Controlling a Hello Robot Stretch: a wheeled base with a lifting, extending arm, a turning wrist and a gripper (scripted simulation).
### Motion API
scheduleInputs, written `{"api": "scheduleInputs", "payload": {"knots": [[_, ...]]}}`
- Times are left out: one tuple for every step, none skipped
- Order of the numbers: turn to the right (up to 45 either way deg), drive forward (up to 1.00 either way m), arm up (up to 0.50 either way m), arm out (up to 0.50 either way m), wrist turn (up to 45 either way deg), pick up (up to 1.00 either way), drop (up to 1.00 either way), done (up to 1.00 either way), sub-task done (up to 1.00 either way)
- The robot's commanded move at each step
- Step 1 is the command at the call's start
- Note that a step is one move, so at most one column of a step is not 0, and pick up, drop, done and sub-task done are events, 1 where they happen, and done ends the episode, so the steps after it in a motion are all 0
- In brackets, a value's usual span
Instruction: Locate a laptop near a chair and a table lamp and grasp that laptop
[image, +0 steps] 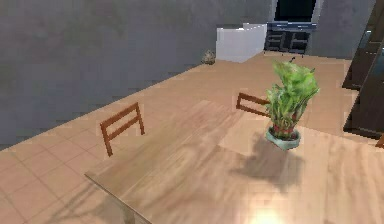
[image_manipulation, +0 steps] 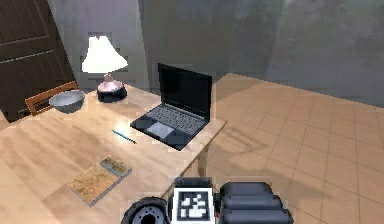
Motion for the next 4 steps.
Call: {"api": "scheduleInputs", "payload": {"knots": [[0.0,0.00,0.00,0.38,0.0,0.00,0.00,0.00,0.00],[0.0,0.00,0.00,0.00,45.0,0.00,0.00,0.00,0.00],[0.0,0.00,0.00,0.00,45.0,0.00,0.00,0.00,0.00],[0.0,0.00,0.00,0.00,45.0,0.00,0.00,0.00,0.00]]}}
